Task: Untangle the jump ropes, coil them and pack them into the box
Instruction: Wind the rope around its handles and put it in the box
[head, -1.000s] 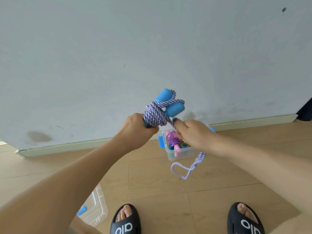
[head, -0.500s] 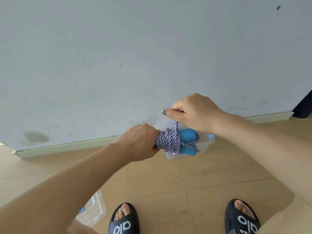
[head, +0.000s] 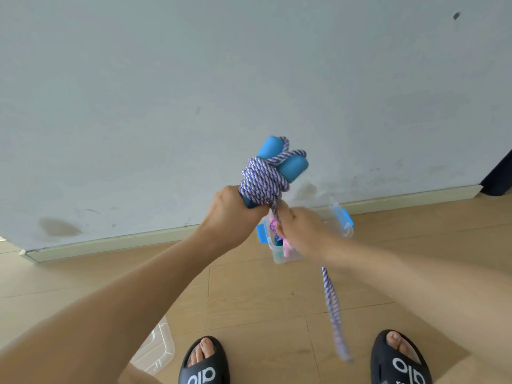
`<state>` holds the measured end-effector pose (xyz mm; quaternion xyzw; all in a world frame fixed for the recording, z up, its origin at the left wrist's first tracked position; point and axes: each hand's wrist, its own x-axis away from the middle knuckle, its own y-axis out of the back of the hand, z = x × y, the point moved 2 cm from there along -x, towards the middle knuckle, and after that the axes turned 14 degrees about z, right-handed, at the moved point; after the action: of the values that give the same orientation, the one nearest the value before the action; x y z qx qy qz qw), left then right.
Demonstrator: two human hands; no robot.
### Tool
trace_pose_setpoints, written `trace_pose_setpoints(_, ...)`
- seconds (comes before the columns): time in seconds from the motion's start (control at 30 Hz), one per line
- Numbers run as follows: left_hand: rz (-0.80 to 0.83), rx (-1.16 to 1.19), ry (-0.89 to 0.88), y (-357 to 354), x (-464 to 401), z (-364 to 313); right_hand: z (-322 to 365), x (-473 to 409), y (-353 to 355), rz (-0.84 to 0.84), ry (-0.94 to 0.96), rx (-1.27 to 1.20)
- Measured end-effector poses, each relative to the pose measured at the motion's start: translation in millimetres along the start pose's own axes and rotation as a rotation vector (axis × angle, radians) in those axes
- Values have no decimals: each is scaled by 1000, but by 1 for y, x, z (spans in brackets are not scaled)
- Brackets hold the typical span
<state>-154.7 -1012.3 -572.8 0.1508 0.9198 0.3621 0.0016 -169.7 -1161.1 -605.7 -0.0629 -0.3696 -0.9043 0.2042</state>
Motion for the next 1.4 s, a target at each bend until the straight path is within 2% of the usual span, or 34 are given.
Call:
trace_pose_setpoints(0.13, 16, -119, 175, 12, -8, 17, 14, 22, -18, 21, 71, 291)
trace_pose_setpoints(0.27, 98, -493, 176, 15, -6, 31, 40, 32, 0, 7, 185, 562)
trace_pose_setpoints(0.47, 215, -880, 54, 1, 3, 21, 60, 26, 46, -136, 299, 733)
trace_pose_setpoints(0.6, 256, -1058, -190, -13, 12, 7, 53, 8, 60, -145, 327, 715)
trace_pose_setpoints(0.7, 234, -991, -357, -18, 23, -10, 37, -8, 65, -67, 253, 597)
trace_pose_setpoints(0.8, 207, -751, -385, -11, 29, -18, 12, -18, 63, 70, 141, 232)
trace_pose_setpoints(0.9, 104, -466, -275, 1, 26, -19, -6, -11, 54, 185, 62, -152)
trace_pose_setpoints(1.03, 5, -141, -10, 14, 12, -8, 2, -4, 41, 195, 33, -236)
trace_pose_setpoints(1.1, 32, -68, 94, 15, 5, 0, 7, -4, 40, 163, 20, -210)
trace_pose_setpoints(1.2, 30, 18, 188, 16, 0, 10, 8, 8, 43, 116, 25, -40)
trace_pose_setpoints(1.4, 76, -225, 172, 9, 0, 14, 29, 30, 64, -31, 179, 354)
